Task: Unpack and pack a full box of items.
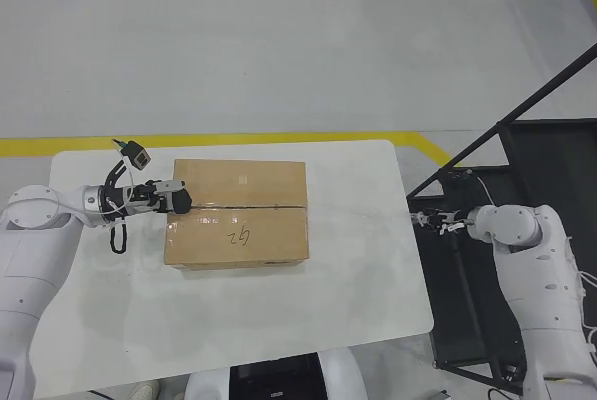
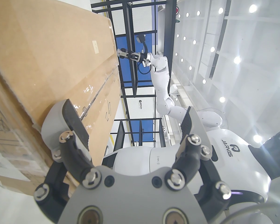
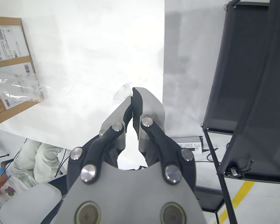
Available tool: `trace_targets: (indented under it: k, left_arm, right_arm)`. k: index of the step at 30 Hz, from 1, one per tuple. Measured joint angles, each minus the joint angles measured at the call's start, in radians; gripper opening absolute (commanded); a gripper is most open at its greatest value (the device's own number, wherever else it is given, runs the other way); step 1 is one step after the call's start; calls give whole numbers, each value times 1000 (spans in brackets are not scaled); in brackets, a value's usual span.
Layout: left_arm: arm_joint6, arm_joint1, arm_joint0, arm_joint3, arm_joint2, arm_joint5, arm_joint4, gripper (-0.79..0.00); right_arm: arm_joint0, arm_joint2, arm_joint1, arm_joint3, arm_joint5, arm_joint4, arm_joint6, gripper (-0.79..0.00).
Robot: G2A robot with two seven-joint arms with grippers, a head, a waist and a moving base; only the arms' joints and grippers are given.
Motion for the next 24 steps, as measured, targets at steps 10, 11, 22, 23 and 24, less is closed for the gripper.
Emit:
trace_targets:
  k: [10, 11, 22, 23, 24]
  left_arm:
    - [0, 0, 0, 0, 0, 0, 0, 0]
    - [0, 0, 0, 0, 0, 0, 0, 0]
    - [0, 0, 0, 0, 0, 0, 0, 0]
    - [0, 0, 0, 0, 0, 0, 0, 0]
    - [0, 0, 0, 0, 0, 0, 0, 0]
  right_arm:
    - [48, -126, -10, 117, 19, -14, -23, -551]
    - [54, -139, -12, 132, 22, -16, -27, -437]
    - [134, -236, -25, 276, 45, -36, -90, 0]
    - [138, -238, -25, 284, 48, -40, -96, 0]
    - [140, -239, -24, 291, 52, -46, -102, 0]
